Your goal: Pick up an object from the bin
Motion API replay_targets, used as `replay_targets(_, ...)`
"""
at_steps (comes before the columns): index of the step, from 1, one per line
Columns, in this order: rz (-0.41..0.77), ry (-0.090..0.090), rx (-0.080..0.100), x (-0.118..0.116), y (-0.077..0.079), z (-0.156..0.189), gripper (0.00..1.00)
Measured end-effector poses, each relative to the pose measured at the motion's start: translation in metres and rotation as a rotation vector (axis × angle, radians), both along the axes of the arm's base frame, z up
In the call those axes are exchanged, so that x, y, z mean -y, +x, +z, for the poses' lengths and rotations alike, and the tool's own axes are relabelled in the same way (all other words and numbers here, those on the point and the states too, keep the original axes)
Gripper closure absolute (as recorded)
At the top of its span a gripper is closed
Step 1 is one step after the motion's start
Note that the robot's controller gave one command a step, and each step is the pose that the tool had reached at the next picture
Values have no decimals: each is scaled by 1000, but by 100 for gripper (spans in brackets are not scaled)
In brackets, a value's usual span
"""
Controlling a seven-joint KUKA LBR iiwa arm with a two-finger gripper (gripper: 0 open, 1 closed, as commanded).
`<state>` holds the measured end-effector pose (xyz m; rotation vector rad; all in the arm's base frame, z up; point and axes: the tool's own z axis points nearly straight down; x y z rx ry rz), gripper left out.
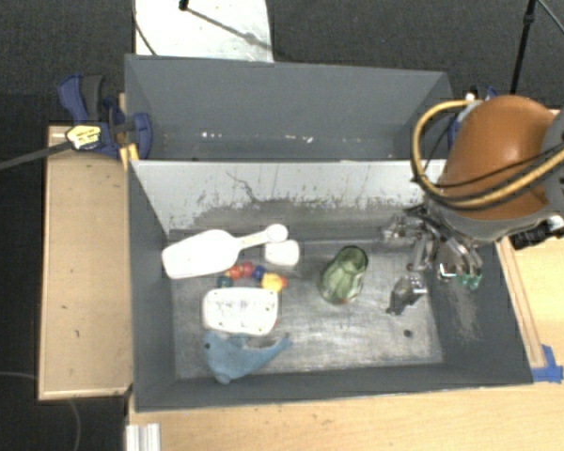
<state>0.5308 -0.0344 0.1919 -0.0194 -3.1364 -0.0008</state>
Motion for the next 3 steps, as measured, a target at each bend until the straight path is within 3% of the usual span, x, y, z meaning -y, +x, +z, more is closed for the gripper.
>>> replay_targets(1, 3, -1, 8, 0, 2, 4, 100)
replay_targets(2, 3, -1, 8, 0, 2, 4, 100)
replay_targets(3, 94, 0, 3, -3, -12, 40, 100)
